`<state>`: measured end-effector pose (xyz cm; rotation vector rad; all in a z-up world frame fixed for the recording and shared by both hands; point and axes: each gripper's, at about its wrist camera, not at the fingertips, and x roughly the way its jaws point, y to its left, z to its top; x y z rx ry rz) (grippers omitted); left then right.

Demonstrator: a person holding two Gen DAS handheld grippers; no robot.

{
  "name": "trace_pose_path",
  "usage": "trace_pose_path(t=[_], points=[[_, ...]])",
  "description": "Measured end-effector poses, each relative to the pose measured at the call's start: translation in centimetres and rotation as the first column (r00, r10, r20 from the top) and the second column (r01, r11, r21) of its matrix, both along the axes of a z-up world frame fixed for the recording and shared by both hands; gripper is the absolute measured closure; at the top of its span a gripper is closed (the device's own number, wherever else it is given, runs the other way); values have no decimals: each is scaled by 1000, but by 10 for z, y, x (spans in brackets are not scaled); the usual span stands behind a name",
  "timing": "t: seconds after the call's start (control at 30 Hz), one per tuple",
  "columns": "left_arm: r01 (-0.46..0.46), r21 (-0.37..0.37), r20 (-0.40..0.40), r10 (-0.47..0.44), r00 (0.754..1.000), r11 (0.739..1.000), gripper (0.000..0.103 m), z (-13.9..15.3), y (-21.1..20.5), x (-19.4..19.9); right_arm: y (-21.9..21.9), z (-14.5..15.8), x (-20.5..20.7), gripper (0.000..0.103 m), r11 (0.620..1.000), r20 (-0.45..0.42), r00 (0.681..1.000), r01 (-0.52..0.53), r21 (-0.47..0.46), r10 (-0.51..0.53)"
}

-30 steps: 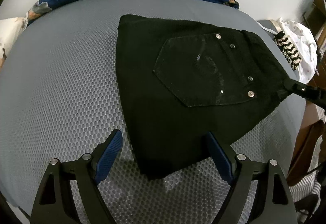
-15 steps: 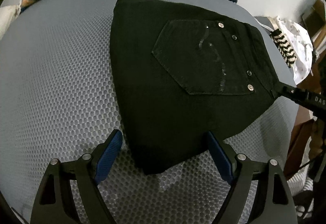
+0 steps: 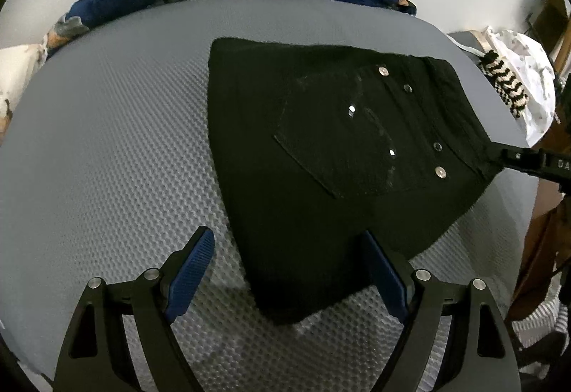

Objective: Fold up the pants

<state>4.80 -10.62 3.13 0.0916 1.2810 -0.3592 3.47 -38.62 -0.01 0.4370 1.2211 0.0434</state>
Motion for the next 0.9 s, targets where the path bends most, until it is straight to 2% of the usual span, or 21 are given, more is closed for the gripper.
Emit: trace_pose_path(t=[0.23,0.4,0.57,0.73,0.9], points=[[-11,47,27,10,1000,999,19,-3,-1,12,0,-5,18,57,1000,-7,1000,-18,3,18],[-26,38,12,26,1000,999,19,-6,0,22,-7,-17,31,54,999,-27,999,-18,36,19],[-85,-25,-46,84,995,996,19,-13,15,36,-15,-29,40,47,997,-37,999,-29,76,32],[-154,-124,-139,137,981,980,19,-22,31,49,-26,-43,48,46,987,-45,998,-46,156,54],[-186,-205,-199,145,969,961,20,-28,38,58,-35,-54,57,46,961,-41,996,-67,267,81]])
